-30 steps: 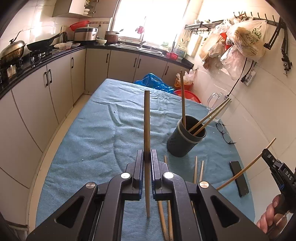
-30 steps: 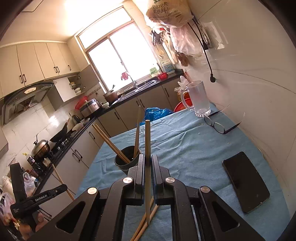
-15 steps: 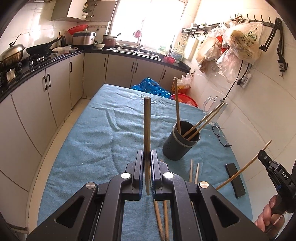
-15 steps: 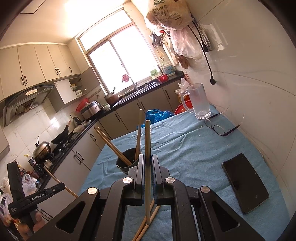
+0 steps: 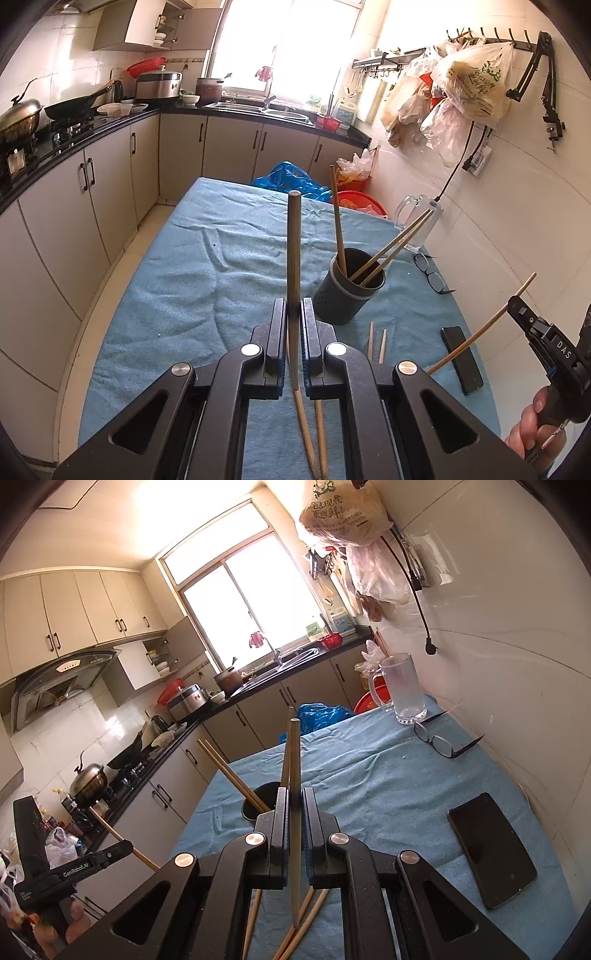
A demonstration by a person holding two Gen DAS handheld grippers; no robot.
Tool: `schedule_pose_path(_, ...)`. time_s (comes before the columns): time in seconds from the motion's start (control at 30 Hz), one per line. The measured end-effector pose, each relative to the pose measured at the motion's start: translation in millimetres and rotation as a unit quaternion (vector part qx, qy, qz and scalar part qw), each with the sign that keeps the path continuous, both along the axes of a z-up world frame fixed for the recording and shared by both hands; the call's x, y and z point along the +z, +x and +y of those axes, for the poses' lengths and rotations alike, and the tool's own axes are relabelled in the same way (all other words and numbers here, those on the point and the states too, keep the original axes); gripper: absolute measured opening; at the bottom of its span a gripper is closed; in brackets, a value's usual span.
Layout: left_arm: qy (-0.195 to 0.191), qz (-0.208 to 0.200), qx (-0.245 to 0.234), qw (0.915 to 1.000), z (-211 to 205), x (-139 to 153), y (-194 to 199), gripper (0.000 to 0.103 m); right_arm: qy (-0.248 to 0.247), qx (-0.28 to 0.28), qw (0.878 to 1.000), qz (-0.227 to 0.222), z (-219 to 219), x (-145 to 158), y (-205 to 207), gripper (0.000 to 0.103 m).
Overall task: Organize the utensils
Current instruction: 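Lift both chopsticks upright and carry them over the holder cup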
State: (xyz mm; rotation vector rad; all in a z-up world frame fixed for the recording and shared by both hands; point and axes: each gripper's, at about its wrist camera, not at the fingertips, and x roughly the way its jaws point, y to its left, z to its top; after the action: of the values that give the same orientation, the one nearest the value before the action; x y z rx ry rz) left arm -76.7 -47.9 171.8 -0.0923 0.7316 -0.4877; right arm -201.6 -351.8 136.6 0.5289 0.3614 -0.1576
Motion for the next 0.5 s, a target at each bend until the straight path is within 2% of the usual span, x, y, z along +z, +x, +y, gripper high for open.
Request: schedule_pose_path(0.5, 0.003, -0.019, -0.018, 0.9996, -17, 23, -5, 0.006, -0.004, 0.011, 1.000, -0.014, -1, 15, 3, 0.007)
